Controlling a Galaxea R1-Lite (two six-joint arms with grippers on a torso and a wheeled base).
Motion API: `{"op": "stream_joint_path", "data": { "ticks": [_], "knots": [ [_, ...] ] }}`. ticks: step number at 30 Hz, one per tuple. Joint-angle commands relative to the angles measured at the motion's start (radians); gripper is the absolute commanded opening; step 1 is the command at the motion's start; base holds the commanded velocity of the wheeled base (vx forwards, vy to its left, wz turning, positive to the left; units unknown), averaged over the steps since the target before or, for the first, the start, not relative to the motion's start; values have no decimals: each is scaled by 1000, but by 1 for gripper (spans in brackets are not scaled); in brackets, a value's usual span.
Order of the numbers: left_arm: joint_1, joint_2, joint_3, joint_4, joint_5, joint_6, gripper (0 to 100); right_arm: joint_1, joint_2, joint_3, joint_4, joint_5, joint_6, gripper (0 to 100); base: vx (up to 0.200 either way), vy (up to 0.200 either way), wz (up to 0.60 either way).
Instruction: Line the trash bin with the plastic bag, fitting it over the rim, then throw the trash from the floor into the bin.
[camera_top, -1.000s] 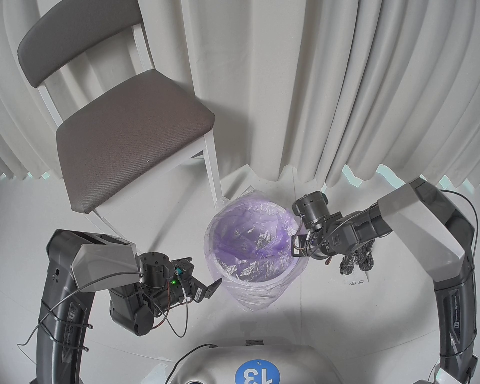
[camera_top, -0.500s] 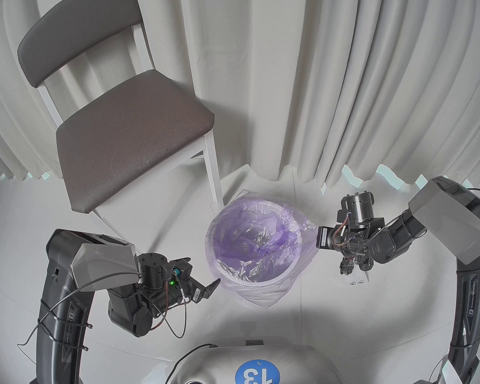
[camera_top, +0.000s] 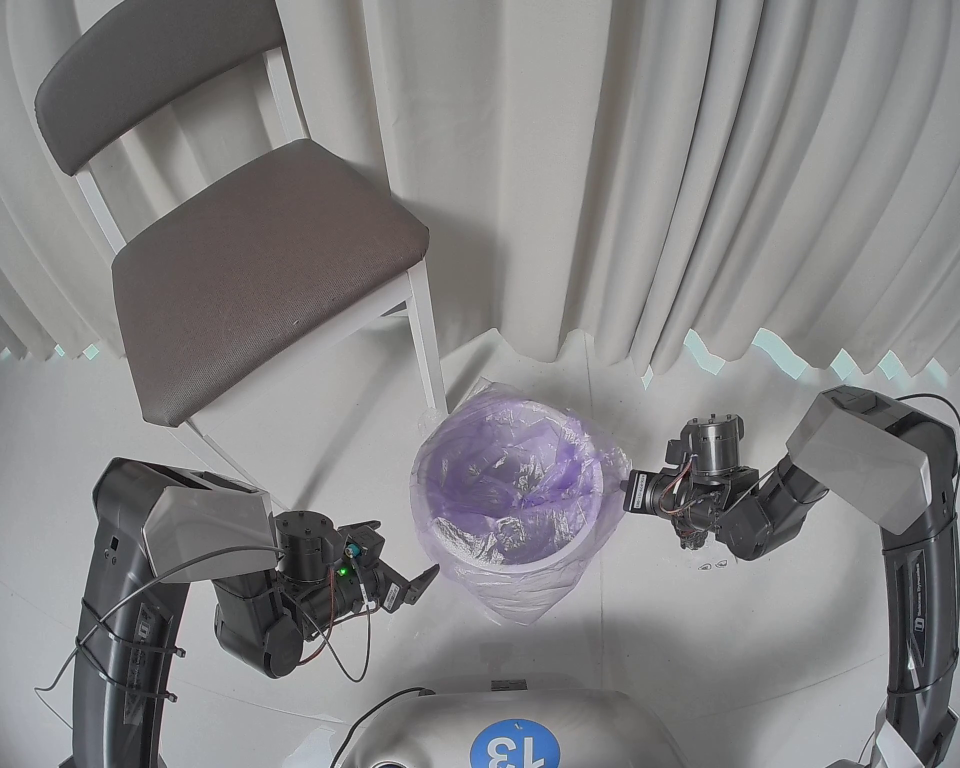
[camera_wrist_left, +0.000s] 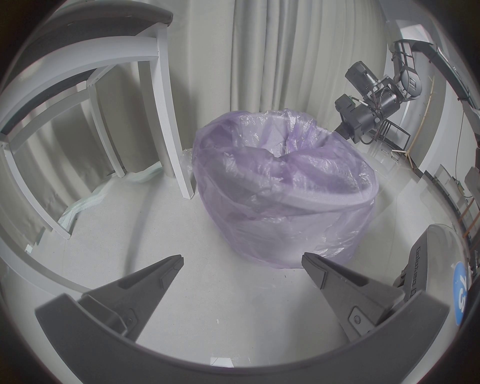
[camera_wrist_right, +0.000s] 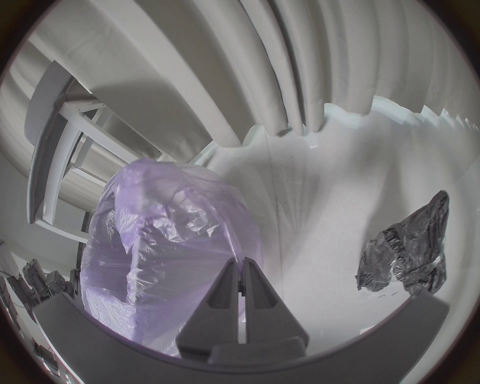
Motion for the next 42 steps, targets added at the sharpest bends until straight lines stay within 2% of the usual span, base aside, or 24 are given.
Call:
{"op": "stream_joint_path", "data": {
  "ticks": [1, 10, 17, 18, 22, 24, 26, 30, 35, 39, 42],
  "knots": [
    [-3, 3, 8, -1, -1, 0, 100, 21, 49, 34, -48, -8, -5, 0, 0, 0, 0],
    [-3, -4, 17, -23, -1, 0, 100, 43, 114, 37, -206, -11, -1, 0, 0, 0, 0],
    [-4, -6, 17, -25, -1, 2, 100, 43, 115, 49, -213, -11, -1, 0, 0, 0, 0],
    [-4, -6, 19, -23, -1, 2, 100, 43, 114, 49, -214, -12, -2, 100, 0, 0, 0],
    [-3, -6, 19, -25, -1, 2, 100, 32, 94, 78, -214, -11, -11, 100, 0, 0, 0],
    [-3, -9, 20, -31, -1, 2, 100, 9, 58, 116, -208, -11, -54, 100, 0, 0, 0],
    [-3, -12, 22, -32, -1, 2, 100, -19, 31, 169, -219, -9, -139, 100, 0, 0, 0],
    [-1, -21, 30, -32, -1, 2, 100, -48, -35, 259, -298, 0, -215, 100, 0, 0, 0],
    [0, -24, 30, -34, -1, 2, 100, -71, -135, 357, -315, 6, -332, 100, 0, 0, 0],
    [7, -26, 28, -37, -1, 11, 100, -65, -221, 426, -317, 7, -383, 100, 0, 0, 0],
    [8, -40, 33, -38, -1, 23, 100, -26, -261, 458, -326, 21, -390, 100, 0, 0, 0]
  ]
}}
